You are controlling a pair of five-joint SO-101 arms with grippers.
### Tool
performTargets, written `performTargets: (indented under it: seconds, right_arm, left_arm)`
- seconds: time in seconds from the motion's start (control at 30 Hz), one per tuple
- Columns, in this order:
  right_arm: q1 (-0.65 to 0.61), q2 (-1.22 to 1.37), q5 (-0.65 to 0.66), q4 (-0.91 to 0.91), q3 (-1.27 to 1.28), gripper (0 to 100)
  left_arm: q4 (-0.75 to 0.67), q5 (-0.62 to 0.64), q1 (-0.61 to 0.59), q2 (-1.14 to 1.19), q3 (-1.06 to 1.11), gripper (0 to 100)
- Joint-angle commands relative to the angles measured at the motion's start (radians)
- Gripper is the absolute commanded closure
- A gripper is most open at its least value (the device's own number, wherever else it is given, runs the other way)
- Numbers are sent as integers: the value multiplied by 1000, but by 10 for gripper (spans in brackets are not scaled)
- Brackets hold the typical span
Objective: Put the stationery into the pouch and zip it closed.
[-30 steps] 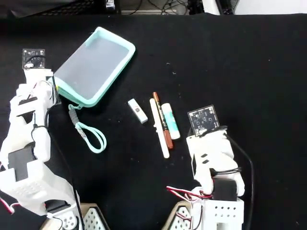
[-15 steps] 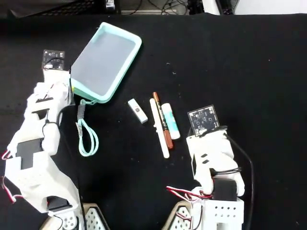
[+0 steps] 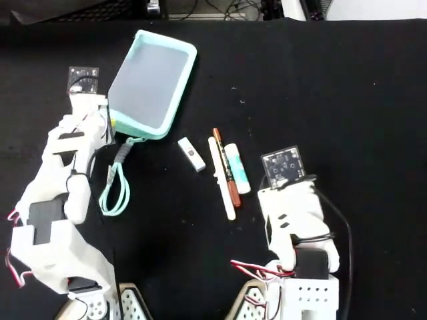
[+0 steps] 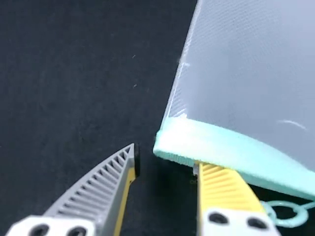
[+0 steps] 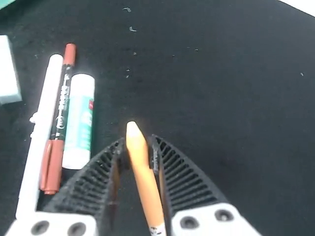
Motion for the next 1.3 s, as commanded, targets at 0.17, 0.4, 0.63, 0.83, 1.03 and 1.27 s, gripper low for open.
performTargets:
  seconds: [0.17, 0.4, 0.63, 0.83, 1.03, 1.27]
  right_arm:
    - [-37, -5, -15, 8, -1, 986]
    - [-38, -5, -15, 9, -4, 986]
    - [-37, -5, -15, 9, -4, 986]
    - [-38, -5, -15, 9, -4, 986]
    - [-38, -5, -15, 9, -4, 986]
    - [-38, -5, -15, 9, -4, 986]
  left_arm:
    - [6, 5, -12, -118, -8, 793]
    - [-14, 5, -13, -68, -33, 792]
    - [-81, 2, -27, 167, -163, 762]
    - [-80, 2, -24, 339, -297, 762]
    - [-80, 8, -24, 391, -358, 762]
    - [35, -195, 15, 388, -344, 960]
